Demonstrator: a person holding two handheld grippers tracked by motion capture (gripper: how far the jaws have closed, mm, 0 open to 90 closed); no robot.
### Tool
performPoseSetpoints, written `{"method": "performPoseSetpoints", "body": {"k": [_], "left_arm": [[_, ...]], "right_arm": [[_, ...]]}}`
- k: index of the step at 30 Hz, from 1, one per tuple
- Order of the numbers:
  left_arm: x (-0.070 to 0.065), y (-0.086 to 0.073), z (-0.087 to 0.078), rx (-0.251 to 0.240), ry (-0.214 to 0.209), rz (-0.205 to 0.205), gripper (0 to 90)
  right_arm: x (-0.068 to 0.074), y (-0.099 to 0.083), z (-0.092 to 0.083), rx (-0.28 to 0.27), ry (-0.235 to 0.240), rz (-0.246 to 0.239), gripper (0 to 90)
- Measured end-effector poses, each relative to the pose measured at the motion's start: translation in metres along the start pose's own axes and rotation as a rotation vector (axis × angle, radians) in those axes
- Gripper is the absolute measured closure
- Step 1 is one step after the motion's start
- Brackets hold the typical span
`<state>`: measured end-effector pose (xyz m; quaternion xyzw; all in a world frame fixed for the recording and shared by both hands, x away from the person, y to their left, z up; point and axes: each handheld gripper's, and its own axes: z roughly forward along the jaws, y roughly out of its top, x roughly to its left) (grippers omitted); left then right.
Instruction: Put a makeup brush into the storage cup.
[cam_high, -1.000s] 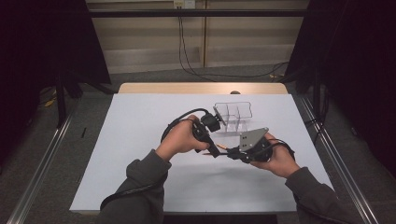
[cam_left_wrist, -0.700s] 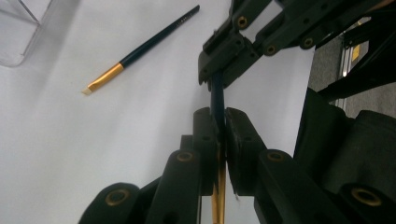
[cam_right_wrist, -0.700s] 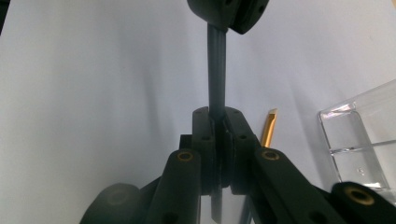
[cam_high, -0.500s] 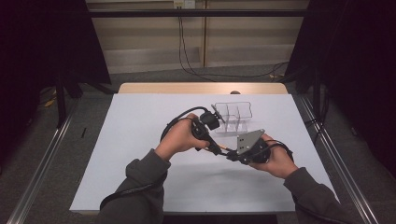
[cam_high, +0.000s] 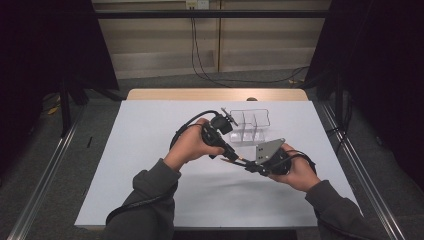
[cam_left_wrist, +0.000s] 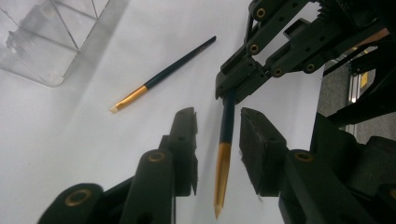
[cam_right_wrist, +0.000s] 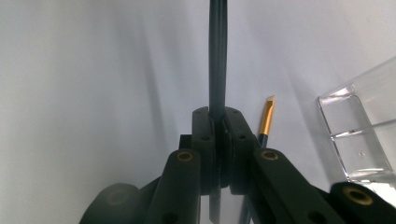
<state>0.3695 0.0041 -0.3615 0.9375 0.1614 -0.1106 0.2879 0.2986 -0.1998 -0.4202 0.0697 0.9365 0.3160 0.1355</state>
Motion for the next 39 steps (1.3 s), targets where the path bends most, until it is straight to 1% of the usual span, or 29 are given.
{"method": "performPoseSetpoints", "body": {"k": [2,3,4,6,7,8,9,10,13,14,15,17,19,21,22,23,25,26,29,31,33,34,36,37,39], "left_arm": [[0.001,0.0,-0.001,0.0,0.007,-0.001,58.4],[0.002,-0.001,-0.001,-0.01,-0.005,-0.005,57.1],[0.002,-0.002,-0.001,-0.017,0.0,-0.005,54.1],[0.002,-0.003,0.0,-0.031,0.019,0.003,49.4],[0.002,-0.003,-0.001,-0.03,0.025,0.007,46.6],[0.002,-0.003,-0.001,-0.038,0.037,0.003,43.2],[0.002,-0.003,-0.002,-0.044,0.049,0.01,39.3],[0.002,-0.004,-0.002,-0.047,0.046,0.017,36.4],[0.003,-0.004,-0.004,-0.04,0.072,0.034,31.6],[0.003,-0.005,-0.004,-0.038,0.084,0.029,29.7],[0.003,-0.005,-0.005,-0.03,0.087,0.035,28.0],[0.004,-0.006,-0.005,-0.024,0.099,0.035,24.8],[0.004,-0.007,-0.005,-0.005,0.118,0.037,22.2],[0.004,-0.009,-0.004,0.006,0.117,0.029,21.5],[0.004,-0.009,-0.005,0.014,0.12,0.035,21.5],[0.005,-0.01,-0.005,0.009,0.123,0.041,20.7],[0.006,-0.011,-0.005,0.017,0.121,0.029,20.2],[0.006,-0.012,-0.005,0.01,0.126,0.017,20.0],[0.008,-0.014,-0.006,0.005,0.136,0.023,18.5],[0.009,-0.015,-0.007,0.003,0.13,0.021,17.8],[0.009,-0.016,-0.007,-0.003,0.132,0.014,17.8],[0.009,-0.017,-0.007,-0.008,0.131,0.011,17.8],[0.011,-0.018,-0.008,-0.008,0.137,0.021,17.6],[0.01,-0.018,-0.008,-0.011,0.14,0.011,17.5],[0.011,-0.018,-0.009,-0.01,0.142,0.011,17.0]], "right_arm": [[-0.001,-0.002,-0.001,0.002,-0.008,0.009,85.0],[-0.002,-0.002,-0.002,0.003,-0.012,0.01,85.0],[-0.002,-0.003,-0.002,-0.001,-0.011,0.014,85.0],[-0.003,-0.004,-0.004,-0.002,-0.018,0.019,85.0],[-0.003,-0.005,-0.004,-0.001,-0.02,0.025,84.9],[-0.003,-0.005,-0.005,-0.007,-0.025,0.02,84.9],[-0.003,-0.006,-0.006,-0.007,-0.031,0.027,84.9],[-0.004,-0.006,-0.006,-0.012,-0.03,0.028,84.9],[-0.004,-0.008,-0.007,-0.007,-0.032,0.032,84.9],[-0.004,-0.009,-0.007,-0.005,-0.028,0.03,84.9],[-0.004,-0.01,-0.007,0.001,-0.037,0.032,84.9],[-0.005,-0.012,-0.008,0.002,-0.033,0.036,84.9],[-0.005,-0.013,-0.009,0.005,-0.037,0.043,84.9],[-0.006,-0.015,-0.01,0.007,-0.043,0.05,84.9],[-0.007,-0.015,-0.01,0.005,-0.041,0.05,84.9],[-0.007,-0.016,-0.011,0.004,-0.043,0.051,84.9],[-0.007,-0.017,-0.011,0.006,-0.048,0.062,84.9],[-0.007,-0.018,-0.011,0.003,-0.045,0.058,84.9],[-0.007,-0.019,-0.012,0.001,-0.049,0.074,84.9],[-0.008,-0.02,-0.012,0.0,-0.048,0.073,84.9],[-0.008,-0.021,-0.012,-0.002,-0.053,0.093,84.9],[-0.008,-0.022,-0.012,-0.01,-0.056,0.099,84.9],[-0.008,-0.023,-0.013,-0.025,-0.054,0.121,84.9],[-0.009,-0.024,-0.013,-0.033,-0.055,0.123,84.9],[-0.009,-0.025,-0.014,-0.046,-0.059,0.146,84.9]]}}
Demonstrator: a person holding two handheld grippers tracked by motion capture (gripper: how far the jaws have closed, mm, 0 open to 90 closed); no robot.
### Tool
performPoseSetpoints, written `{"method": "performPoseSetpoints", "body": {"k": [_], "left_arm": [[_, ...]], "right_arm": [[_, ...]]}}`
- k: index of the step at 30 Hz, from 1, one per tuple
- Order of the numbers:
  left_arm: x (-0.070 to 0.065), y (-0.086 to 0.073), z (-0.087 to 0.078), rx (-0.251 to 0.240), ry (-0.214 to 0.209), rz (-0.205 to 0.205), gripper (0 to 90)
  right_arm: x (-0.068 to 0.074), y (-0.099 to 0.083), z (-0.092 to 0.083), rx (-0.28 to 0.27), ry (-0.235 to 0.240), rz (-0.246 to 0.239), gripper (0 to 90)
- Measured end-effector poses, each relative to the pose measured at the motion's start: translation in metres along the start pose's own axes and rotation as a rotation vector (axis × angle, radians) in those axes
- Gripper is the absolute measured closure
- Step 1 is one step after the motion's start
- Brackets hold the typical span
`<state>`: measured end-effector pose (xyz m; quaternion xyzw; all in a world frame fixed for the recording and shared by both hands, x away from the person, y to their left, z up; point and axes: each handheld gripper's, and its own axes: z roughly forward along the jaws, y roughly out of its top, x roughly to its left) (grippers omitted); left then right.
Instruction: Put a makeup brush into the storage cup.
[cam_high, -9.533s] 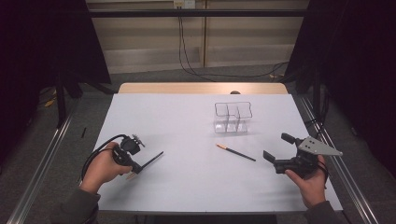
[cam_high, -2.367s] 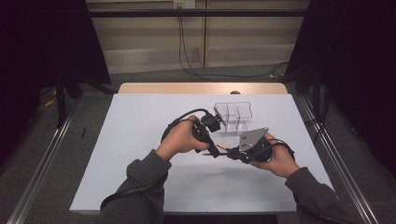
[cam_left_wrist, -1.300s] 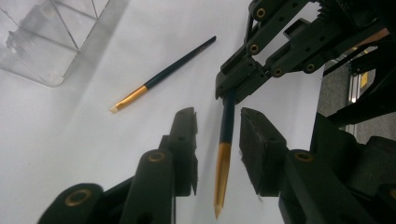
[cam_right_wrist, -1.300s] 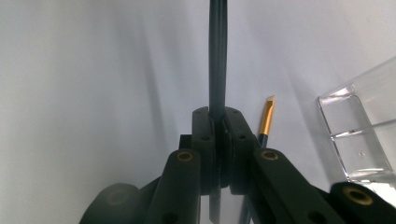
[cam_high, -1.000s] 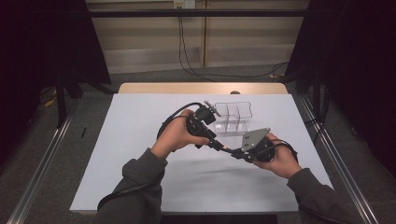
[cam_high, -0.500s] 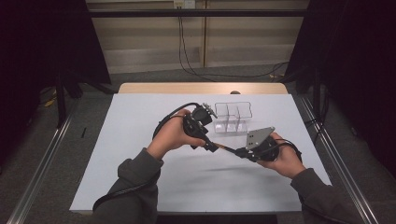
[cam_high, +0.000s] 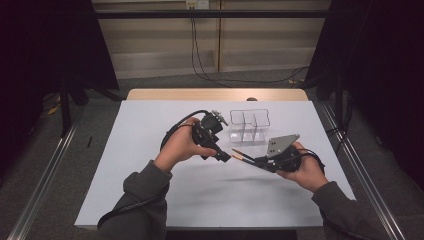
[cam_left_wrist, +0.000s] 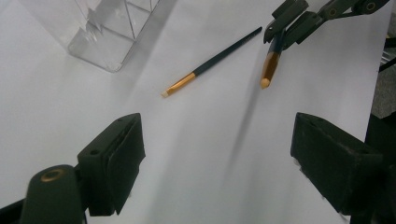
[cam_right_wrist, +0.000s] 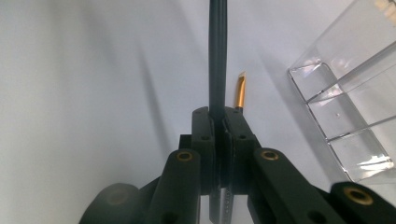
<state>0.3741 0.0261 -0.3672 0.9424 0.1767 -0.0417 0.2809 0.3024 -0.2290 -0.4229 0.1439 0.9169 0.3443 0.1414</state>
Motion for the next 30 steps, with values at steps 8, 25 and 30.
{"method": "performPoseSetpoints", "body": {"k": [8,25,30], "left_arm": [[0.0028,-0.0037,0.0011,-0.046,-0.007,-0.027,16.5],[0.0064,-0.0085,0.0009,-0.114,0.004,-0.045,16.1],[0.0064,-0.0098,0.0015,-0.14,0.003,-0.055,16.3]], "right_arm": [[-0.0023,-0.0032,-0.0026,-0.07,-0.003,0.101,84.8],[-0.0062,-0.006,-0.0055,-0.244,-0.014,0.295,84.9],[-0.0072,-0.005,-0.0061,-0.301,-0.02,0.34,84.9]]}}
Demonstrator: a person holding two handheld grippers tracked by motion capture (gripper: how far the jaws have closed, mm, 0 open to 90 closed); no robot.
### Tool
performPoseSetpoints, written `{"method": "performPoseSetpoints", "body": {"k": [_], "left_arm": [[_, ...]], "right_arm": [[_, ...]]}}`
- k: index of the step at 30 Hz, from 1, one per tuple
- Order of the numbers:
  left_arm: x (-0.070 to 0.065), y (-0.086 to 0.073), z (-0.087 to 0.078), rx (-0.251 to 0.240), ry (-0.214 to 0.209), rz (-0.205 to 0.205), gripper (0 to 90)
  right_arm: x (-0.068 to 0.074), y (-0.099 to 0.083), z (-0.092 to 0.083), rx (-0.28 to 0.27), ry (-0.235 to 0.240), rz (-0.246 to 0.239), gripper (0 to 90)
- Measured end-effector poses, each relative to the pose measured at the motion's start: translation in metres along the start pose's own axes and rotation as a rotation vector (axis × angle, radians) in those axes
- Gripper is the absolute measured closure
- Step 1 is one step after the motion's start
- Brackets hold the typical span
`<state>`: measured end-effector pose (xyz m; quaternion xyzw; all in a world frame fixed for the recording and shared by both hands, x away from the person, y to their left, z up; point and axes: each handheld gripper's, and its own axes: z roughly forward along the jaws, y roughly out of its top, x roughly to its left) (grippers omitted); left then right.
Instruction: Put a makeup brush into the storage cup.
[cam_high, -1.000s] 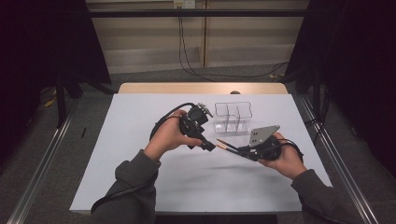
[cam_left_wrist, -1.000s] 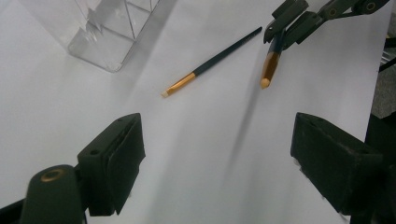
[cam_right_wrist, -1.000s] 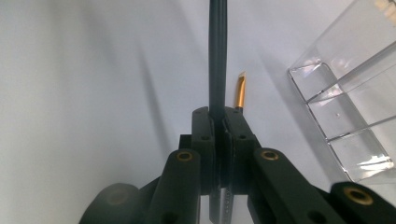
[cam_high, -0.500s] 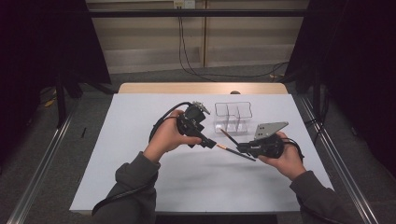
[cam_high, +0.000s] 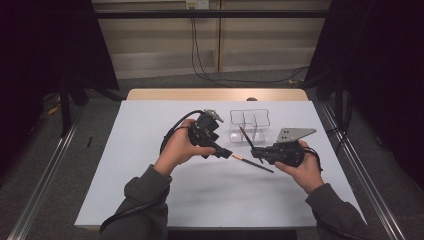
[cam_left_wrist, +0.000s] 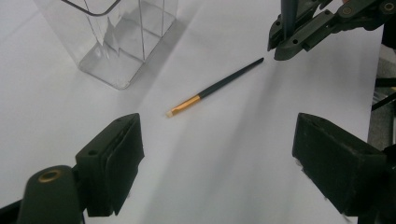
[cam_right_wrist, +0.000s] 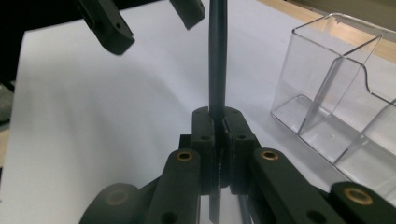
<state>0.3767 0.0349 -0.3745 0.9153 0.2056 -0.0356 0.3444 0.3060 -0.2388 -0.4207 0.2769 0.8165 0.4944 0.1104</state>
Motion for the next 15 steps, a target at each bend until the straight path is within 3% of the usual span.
{"method": "performPoseSetpoints", "body": {"k": [10,12,15], "left_arm": [[0.0009,-0.0019,0.0008,-0.062,-0.003,-0.033,17.6],[0.0008,-0.0027,0.0025,-0.102,-0.015,-0.045,18.1],[0.0006,-0.0029,0.0025,-0.12,-0.012,-0.054,18.3]], "right_arm": [[0.0002,0.0031,-0.0015,-0.065,-0.021,0.04,84.9],[0.0002,0.0033,-0.0015,-0.073,-0.024,0.044,84.9],[0.0005,0.0037,-0.0018,-0.086,-0.029,0.046,84.9]]}}
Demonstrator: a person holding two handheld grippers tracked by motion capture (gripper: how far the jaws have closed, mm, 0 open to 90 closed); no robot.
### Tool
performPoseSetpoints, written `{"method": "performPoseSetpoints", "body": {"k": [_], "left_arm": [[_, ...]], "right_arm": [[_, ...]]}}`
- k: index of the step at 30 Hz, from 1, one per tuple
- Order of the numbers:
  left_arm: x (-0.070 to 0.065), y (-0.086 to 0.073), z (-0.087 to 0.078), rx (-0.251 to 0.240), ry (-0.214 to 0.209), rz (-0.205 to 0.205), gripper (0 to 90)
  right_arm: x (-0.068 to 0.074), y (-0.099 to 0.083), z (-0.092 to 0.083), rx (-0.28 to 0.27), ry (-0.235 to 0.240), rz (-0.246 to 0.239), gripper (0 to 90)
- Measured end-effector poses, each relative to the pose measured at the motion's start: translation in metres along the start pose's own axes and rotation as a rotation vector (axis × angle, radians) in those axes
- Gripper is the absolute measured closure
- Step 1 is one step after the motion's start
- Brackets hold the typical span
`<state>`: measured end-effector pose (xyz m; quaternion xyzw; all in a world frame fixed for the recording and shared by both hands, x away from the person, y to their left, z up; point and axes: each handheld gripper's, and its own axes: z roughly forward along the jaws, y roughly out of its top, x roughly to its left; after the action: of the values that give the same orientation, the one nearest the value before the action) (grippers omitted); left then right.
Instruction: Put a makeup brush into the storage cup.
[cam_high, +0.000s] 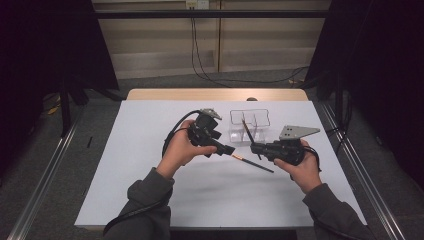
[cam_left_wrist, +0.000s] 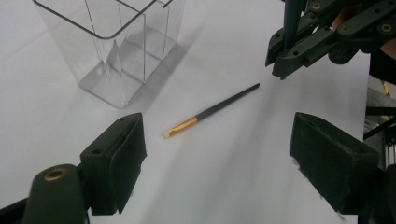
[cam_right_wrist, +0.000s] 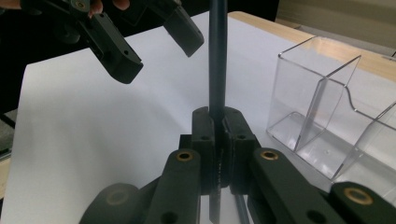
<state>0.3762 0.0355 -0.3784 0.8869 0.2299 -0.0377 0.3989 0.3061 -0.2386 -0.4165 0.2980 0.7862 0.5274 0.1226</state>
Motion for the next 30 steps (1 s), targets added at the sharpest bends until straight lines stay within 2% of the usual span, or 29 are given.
{"method": "performPoseSetpoints", "body": {"k": [1,2,3,6,7,11,13,14,19,21,26,30], "left_arm": [[0.0,-0.0009,0.0011,-0.027,-0.004,-0.005,18.4],[-0.0002,-0.0012,0.0015,-0.034,-0.005,-0.013,18.5],[0.0001,-0.0011,0.0006,-0.021,-0.007,-0.016,18.6],[0.0,-0.0031,0.0034,-0.048,-0.016,-0.009,19.1],[-0.0002,-0.0031,0.0029,-0.041,-0.01,-0.007,19.2],[-0.0007,-0.0046,0.0041,-0.09,-0.024,-0.012,20.1],[-0.0008,-0.0046,0.0029,-0.107,-0.016,-0.013,20.7],[-0.0006,-0.0047,0.0023,-0.131,-0.014,-0.02,20.7],[0.0006,-0.0052,-0.001,-0.2,-0.037,-0.034,27.1],[0.0007,-0.0057,-0.0009,-0.229,-0.05,-0.053,27.6],[0.0,-0.0064,0.0025,-0.253,-0.058,-0.044,31.6],[-0.0009,-0.0066,0.0049,-0.294,-0.073,-0.059,35.7]], "right_arm": [[0.0,0.0004,-0.0001,-0.006,0.003,0.004,84.9],[0.0,0.0009,0.0,-0.007,0.005,0.002,84.9],[0.0003,0.0013,-0.0003,-0.006,-0.001,0.001,84.9],[0.0007,0.0024,0.0001,-0.011,0.003,0.005,84.9],[0.0008,0.0027,0.0003,-0.012,0.004,0.005,84.9],[0.0009,0.0034,0.0007,-0.017,0.001,0.007,84.9],[0.0011,0.0035,0.0011,-0.019,0.001,0.011,84.9],[0.0013,0.0036,0.0014,-0.021,-0.002,0.01,84.9],[0.0014,0.0042,0.0023,-0.032,-0.002,0.016,84.9],[0.0013,0.0046,0.0024,-0.035,-0.003,0.015,84.9],[0.0016,0.0056,0.0024,-0.035,-0.001,0.019,84.9],[0.0016,0.0066,0.0024,-0.036,0.002,0.019,84.9]]}}
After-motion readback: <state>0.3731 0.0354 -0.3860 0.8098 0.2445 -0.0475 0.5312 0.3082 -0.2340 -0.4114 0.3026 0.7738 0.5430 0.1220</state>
